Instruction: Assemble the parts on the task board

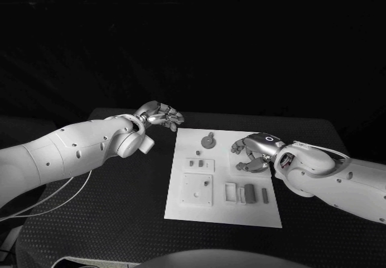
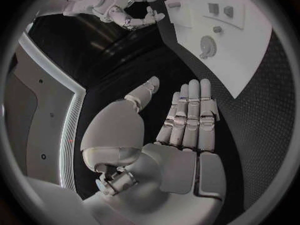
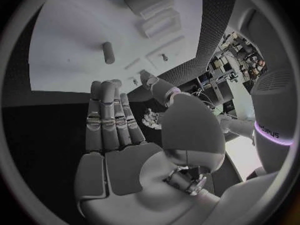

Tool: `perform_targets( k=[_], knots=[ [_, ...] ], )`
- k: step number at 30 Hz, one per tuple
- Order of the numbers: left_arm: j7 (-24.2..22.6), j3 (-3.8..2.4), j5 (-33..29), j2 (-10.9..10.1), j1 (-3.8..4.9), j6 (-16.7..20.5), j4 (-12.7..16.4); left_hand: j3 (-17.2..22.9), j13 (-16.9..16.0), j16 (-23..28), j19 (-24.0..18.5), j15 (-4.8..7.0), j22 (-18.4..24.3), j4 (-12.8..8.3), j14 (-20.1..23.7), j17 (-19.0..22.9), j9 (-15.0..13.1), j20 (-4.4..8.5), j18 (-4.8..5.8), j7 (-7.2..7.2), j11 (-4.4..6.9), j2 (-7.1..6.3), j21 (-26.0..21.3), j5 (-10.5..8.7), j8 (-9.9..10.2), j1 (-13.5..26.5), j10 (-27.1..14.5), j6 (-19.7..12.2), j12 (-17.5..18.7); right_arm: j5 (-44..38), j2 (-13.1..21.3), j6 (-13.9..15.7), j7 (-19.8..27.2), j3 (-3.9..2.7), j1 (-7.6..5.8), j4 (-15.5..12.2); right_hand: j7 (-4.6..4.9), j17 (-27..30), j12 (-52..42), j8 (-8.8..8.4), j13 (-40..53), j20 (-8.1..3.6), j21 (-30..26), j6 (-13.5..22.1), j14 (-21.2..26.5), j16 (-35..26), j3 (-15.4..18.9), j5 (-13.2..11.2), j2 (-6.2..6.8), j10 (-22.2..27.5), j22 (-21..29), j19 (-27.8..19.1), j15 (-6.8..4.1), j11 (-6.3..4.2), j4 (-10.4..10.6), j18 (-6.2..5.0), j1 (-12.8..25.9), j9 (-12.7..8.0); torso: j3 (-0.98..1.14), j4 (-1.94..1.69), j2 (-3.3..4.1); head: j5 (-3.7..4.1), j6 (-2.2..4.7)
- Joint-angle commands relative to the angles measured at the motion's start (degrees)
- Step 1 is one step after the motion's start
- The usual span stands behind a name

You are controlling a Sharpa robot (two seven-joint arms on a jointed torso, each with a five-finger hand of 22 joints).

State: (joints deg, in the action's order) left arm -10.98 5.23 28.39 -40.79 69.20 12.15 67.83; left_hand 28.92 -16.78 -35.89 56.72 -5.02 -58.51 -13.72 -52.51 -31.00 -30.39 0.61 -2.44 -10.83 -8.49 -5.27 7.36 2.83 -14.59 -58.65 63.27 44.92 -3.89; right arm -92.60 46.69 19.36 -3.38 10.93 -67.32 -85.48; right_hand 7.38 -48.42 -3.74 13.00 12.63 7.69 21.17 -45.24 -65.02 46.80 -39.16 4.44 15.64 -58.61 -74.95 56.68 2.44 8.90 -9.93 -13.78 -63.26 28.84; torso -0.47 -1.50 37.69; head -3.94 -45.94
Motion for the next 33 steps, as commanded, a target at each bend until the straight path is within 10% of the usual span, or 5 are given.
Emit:
perform_targets(
  k=[1, 13, 22, 33],
  knots=[
    [-1.0, -0.05, -0.4, 0.1, 0.05, -0.6, 0.0, -0.3, 0.1, 0.2, 0.1, -0.11, 0.0, 0.2, -0.2, -0.1, 0.1, -0.06, -1.1, 0.11, 0.11, -0.24, -0.3, 0.06, -0.2, 0.3, -0.3, 0.1, 0.0, -1.8, 0.2, -4.8, -1.0, 0.02, 0.03, 0.6, -0.41, 0.1, 0.1, -0.36, -0.2, -0.06, 0.5, 0.7, 0.5, 0.5, 0.1, 0.1, 0.68, 1.0, -1.5, -0.5, 0.18, 0.25, 0.5, -1.04, 0.1, -0.1, -0.01, -0.06, 0.02, 0.16, -0.1],
    [-0.9, -0.05, -0.6, 0.2, 0.05, -0.7, -0.1, -0.3, 0.1, 0.3, 0.2, -0.11, 0.0, 0.2, -0.2, -0.2, 0.1, -0.07, -1.1, 0.08, 0.11, -0.23, -0.3, 0.06, -0.2, 0.3, -0.3, 0.1, 0.0, -2.2, -2.2, -3.2, -0.3, 0.23, 1.64, 4.9, 0.21, 0.1, -0.7, 0.46, 0.1, -0.58, 2.2, 0.4, -0.7, 2.8, -0.2, 0.1, -0.18, 1.1, -1.5, 0.8, -0.04, 0.05, 0.6, -1.22, -1.0, 0.1, 0.1, -0.09, 0.1, 0.21, -0.09],
    [-0.9, -0.05, -0.6, 0.2, 0.04, -0.8, -0.2, -0.3, 0.1, 0.3, 0.2, -0.11, 0.0, 0.3, -0.2, -0.2, 0.1, -0.07, -1.1, 0.05, 0.1, -0.19, -0.3, 0.06, -0.2, 0.4, -0.3, 0.1, 0.0, -2.8, -3.7, -3.6, 0.1, 0.24, 2.84, 6.5, 1.68, 0.9, -3.7, 3.77, 1.9, -1.49, 4.2, -5.0, -2.9, 4.4, -0.2, 0.1, -4.08, -5.2, -1.4, 2.4, -2.2, -2.21, -1.5, -1.22, -2.5, 1.4, 0.01, -0.25, 0.14, 0.22, -0.35],
    [-0.7, -0.05, -0.6, 0.0, 0.04, -1.0, -0.1, -0.3, 0.1, 0.4, 0.2, -0.12, 0.0, 0.3, -0.2, -0.3, 0.1, -0.07, -1.1, 0.04, 0.1, -0.16, -0.4, 0.06, -0.2, 0.4, -0.3, 0.1, 0.0, -3.9, -4.1, -3.8, 0.0, 0.29, 3.31, 7.5, 1.23, 2.0, -4.5, 4.91, 3.0, -1.76, 5.0, -7.8, -3.8, 4.7, -0.5, 0.1, -7.8, -8.6, -1.3, 2.7, -3.27, -3.39, -4.2, -1.22, -3.1, 1.9, -0.07, -0.15, 0.07, 0.11, -0.56]
  ],
)
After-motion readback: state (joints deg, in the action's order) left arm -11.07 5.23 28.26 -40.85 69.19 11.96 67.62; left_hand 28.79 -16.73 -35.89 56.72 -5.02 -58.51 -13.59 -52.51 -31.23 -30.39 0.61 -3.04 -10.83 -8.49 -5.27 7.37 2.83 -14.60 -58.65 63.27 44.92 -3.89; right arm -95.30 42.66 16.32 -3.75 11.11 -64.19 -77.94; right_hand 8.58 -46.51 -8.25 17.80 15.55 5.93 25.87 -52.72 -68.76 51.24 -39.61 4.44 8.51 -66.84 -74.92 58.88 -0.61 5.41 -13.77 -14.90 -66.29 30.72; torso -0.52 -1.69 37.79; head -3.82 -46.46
